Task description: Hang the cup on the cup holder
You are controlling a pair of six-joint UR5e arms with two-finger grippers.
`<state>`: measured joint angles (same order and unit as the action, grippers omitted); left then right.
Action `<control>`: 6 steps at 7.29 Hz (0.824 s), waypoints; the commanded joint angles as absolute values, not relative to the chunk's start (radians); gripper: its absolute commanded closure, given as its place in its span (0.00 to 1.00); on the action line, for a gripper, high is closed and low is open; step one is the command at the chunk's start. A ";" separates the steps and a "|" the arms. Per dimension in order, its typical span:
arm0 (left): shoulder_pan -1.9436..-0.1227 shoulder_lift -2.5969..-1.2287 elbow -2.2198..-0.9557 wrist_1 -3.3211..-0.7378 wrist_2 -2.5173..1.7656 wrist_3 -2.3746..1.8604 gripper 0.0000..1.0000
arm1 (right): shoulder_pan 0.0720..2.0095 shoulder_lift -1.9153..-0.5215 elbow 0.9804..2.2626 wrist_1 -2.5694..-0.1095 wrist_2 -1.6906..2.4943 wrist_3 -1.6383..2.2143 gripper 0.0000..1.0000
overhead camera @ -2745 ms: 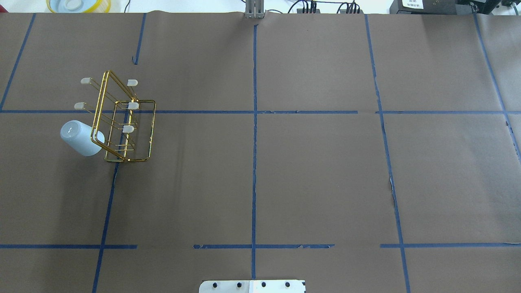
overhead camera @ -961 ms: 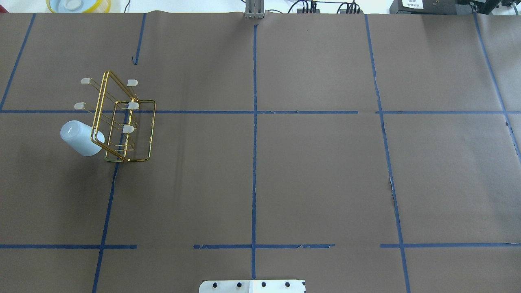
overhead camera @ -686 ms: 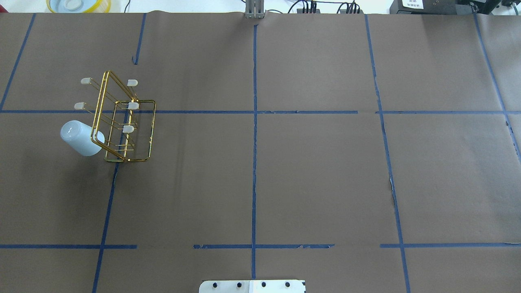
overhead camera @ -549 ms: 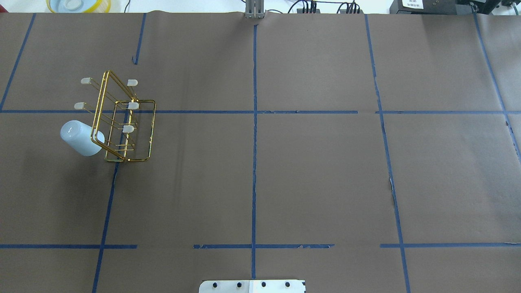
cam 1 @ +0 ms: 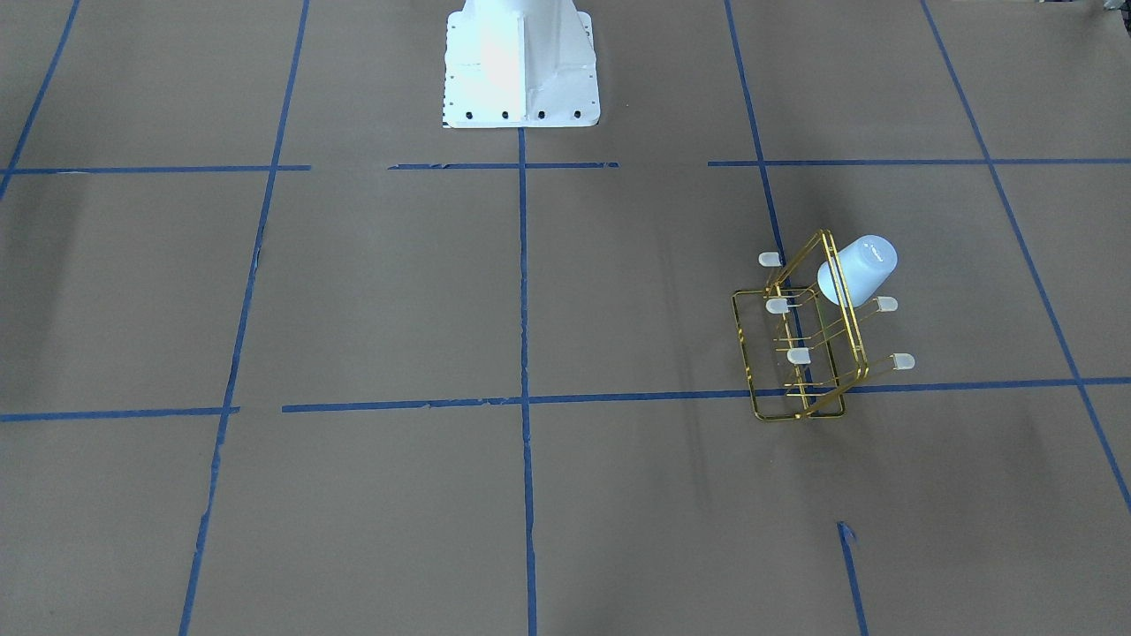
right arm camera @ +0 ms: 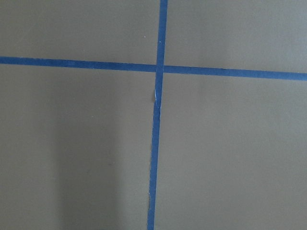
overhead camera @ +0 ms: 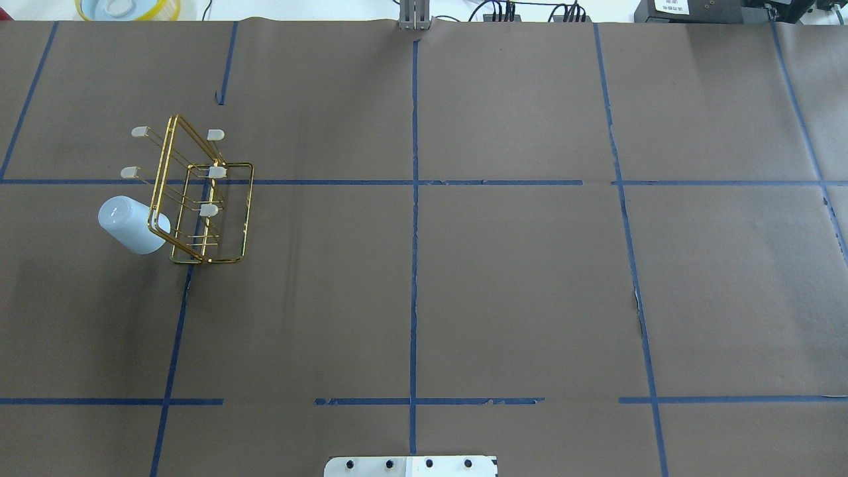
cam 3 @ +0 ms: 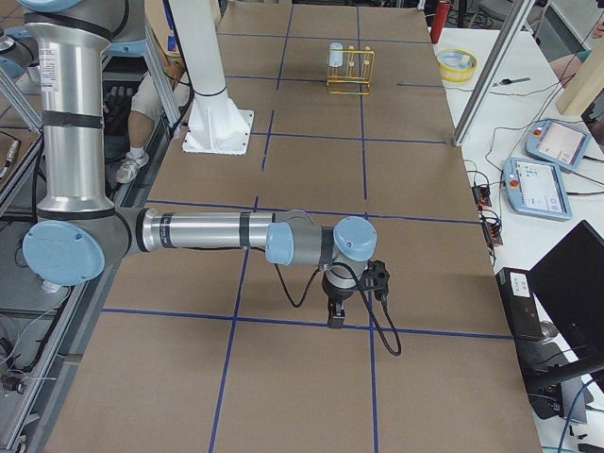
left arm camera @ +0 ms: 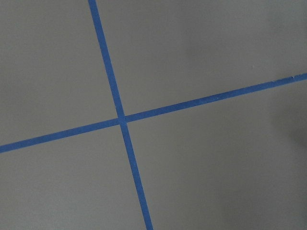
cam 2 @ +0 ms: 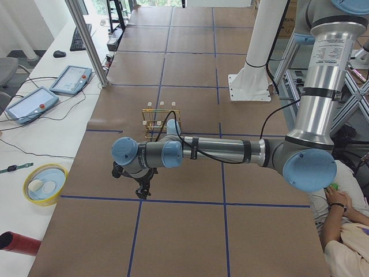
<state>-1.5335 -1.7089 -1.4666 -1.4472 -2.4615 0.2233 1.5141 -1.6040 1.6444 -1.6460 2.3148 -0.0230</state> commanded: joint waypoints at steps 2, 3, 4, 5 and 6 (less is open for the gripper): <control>-1.597 -1.579 -1.608 -1.472 -2.421 0.089 0.00 | 1.514 -1.605 1.644 -1.646 2.315 -0.023 0.00; -1.595 -1.582 -1.608 -1.495 -2.348 0.084 0.00 | 1.514 -1.603 1.644 -1.646 2.315 -0.023 0.00; -1.592 -1.591 -1.602 -1.497 -2.341 0.086 0.00 | 1.514 -1.603 1.644 -1.646 2.315 -0.023 0.00; -1.588 -1.588 -1.488 -1.584 -2.348 0.087 0.00 | 1.514 -1.603 1.644 -1.646 2.313 -0.023 0.00; -1.589 -1.553 -1.511 -1.691 -2.377 0.089 0.00 | 1.514 -1.605 1.644 -1.646 2.315 -0.023 0.00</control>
